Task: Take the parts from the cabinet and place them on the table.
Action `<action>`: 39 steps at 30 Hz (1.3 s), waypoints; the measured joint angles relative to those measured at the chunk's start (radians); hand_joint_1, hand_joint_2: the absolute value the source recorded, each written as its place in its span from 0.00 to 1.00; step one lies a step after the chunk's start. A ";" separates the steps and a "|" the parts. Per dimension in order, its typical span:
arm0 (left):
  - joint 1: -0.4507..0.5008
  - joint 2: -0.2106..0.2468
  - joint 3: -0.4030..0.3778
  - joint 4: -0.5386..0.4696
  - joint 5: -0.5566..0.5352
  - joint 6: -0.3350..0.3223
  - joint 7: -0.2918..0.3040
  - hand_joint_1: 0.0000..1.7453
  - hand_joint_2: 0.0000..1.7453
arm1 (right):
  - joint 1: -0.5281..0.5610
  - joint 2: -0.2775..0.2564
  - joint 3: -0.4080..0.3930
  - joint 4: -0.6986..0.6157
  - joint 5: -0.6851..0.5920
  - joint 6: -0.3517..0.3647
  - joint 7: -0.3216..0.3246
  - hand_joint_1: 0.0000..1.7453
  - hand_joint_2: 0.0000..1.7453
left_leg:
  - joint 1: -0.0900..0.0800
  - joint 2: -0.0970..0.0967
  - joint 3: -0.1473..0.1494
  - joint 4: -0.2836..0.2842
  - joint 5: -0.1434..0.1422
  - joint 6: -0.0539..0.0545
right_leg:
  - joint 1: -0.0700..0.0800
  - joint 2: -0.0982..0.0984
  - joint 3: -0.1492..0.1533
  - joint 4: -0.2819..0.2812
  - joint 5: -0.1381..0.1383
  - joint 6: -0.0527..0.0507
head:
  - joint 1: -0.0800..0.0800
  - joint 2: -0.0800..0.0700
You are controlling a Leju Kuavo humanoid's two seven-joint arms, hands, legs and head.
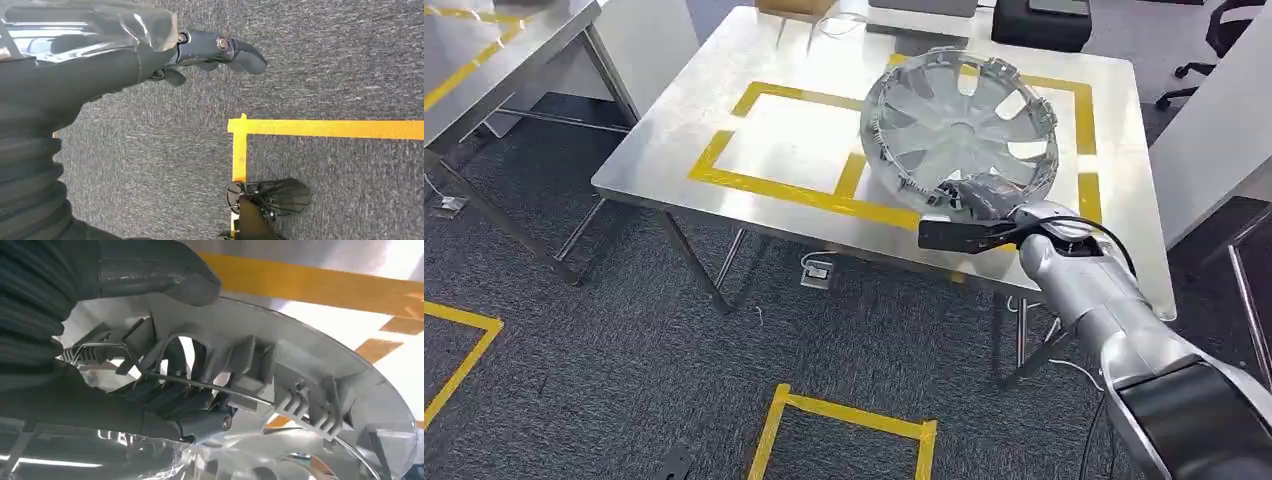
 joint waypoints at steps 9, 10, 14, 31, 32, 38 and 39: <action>0.002 -0.006 -0.011 0.000 0.013 0.005 0.002 0.00 1.00 | 0.010 -0.015 0.015 0.017 -0.002 0.016 0.010 1.00 1.00 | 0.017 -0.011 0.043 -0.015 -0.007 -0.010 | -0.013 -0.016 -0.133 0.133 0.027 0.036 | 0.006 0.000; 0.002 -0.006 -0.013 0.000 0.013 0.005 0.002 0.00 1.00 | 0.010 -0.016 0.015 0.019 -0.003 0.016 0.010 1.00 1.00 | 0.018 -0.012 0.042 -0.003 -0.016 -0.017 | -0.018 -0.023 -0.098 0.045 0.069 0.047 | 0.007 0.000; 0.002 -0.004 -0.014 0.001 0.017 0.006 0.003 0.00 1.00 | 0.008 -0.016 0.023 0.025 -0.002 0.021 0.011 1.00 1.00 | 0.013 -0.013 0.031 0.018 -0.027 -0.033 | -0.008 -0.021 -0.088 0.031 0.075 0.018 | 0.004 0.000; -0.001 0.003 -0.029 0.001 0.045 0.013 0.001 0.00 1.00 | -0.027 0.003 0.036 0.025 0.005 0.048 0.030 1.00 1.00 | 0.016 0.003 0.055 -0.003 -0.028 -0.011 | -0.002 -0.012 -0.069 0.013 0.069 0.008 | 0.000 0.000; -0.001 0.003 -0.029 0.001 0.049 0.013 0.001 0.00 1.00 | -0.029 0.000 0.037 0.027 0.003 0.050 0.033 1.00 1.00 | 0.017 0.003 0.062 -0.016 -0.022 -0.009 | -0.004 -0.015 -0.079 0.035 0.056 0.005 | 0.003 0.000; 0.007 0.002 -0.031 0.003 0.073 0.018 0.000 0.00 1.00 | -0.033 0.000 0.041 0.042 0.000 0.053 0.056 1.00 1.00 | 0.013 -0.005 0.075 -0.016 -0.038 -0.001 | -0.006 -0.016 -0.208 0.290 -0.012 0.010 | 0.003 0.000; 0.007 0.002 -0.032 0.004 0.076 0.018 0.001 0.00 1.00 | -0.034 -0.001 0.041 0.043 -0.001 0.053 0.058 1.00 1.00 | 0.013 -0.005 0.080 -0.012 -0.039 -0.003 | -0.008 -0.016 -0.181 0.234 0.016 0.020 | 0.003 0.000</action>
